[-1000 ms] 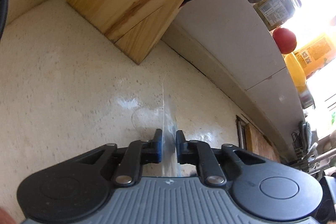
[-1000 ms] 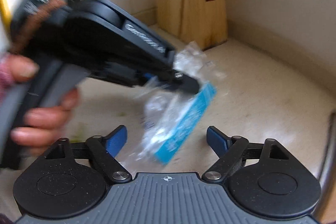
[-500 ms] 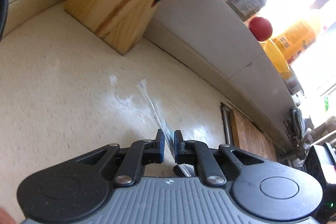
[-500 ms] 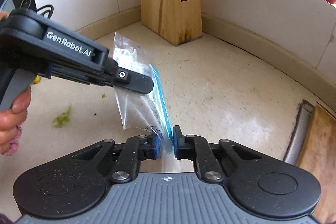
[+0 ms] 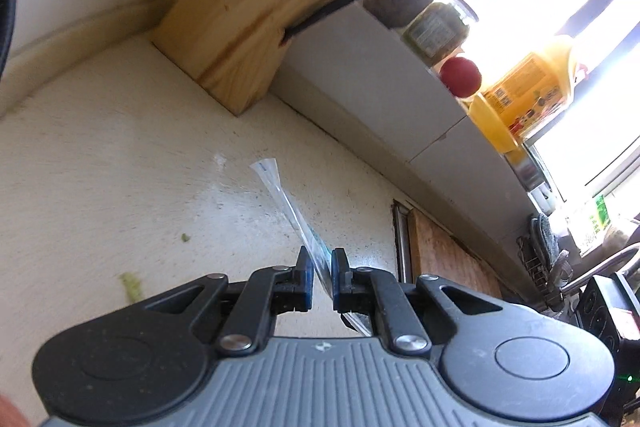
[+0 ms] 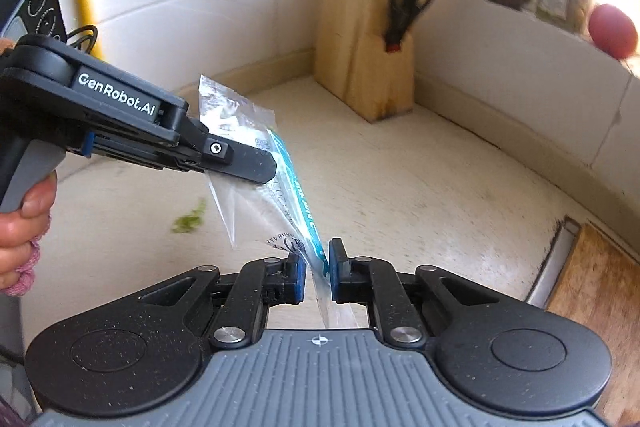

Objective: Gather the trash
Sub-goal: 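Lift the clear wrapper and carry it over the black bin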

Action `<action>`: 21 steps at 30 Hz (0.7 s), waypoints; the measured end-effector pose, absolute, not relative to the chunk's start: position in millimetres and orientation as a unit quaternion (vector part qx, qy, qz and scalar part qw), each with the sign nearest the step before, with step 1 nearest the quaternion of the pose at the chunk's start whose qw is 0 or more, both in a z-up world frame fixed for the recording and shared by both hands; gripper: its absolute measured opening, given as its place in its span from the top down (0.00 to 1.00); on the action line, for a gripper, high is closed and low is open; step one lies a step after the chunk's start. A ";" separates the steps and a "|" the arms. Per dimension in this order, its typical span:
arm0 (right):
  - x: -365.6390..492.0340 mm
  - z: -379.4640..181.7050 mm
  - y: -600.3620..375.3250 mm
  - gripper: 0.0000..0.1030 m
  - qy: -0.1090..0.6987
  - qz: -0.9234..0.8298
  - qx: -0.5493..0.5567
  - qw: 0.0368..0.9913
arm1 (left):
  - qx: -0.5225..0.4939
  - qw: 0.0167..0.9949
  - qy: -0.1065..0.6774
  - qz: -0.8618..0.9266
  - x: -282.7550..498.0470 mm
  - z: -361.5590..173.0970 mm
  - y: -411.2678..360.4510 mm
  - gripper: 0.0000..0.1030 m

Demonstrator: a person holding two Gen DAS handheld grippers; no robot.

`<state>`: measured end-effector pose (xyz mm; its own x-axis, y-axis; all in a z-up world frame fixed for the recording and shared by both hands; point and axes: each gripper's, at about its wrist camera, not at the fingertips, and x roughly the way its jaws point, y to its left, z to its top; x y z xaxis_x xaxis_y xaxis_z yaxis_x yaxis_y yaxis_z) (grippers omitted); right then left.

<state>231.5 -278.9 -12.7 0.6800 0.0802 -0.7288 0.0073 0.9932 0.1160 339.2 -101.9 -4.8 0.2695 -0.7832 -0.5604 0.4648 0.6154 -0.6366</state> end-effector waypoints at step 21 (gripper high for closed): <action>199.5 31.7 -158.3 0.84 0.352 0.228 -0.013 0.907 | -0.227 0.867 0.372 -0.241 210.4 39.0 49.9 0.93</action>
<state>199.5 -158.3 31.7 0.6473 0.4052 -0.6456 -0.4239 0.8953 0.1368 210.4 49.9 39.0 0.6079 -0.5861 -0.5357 0.2484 0.7811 -0.5728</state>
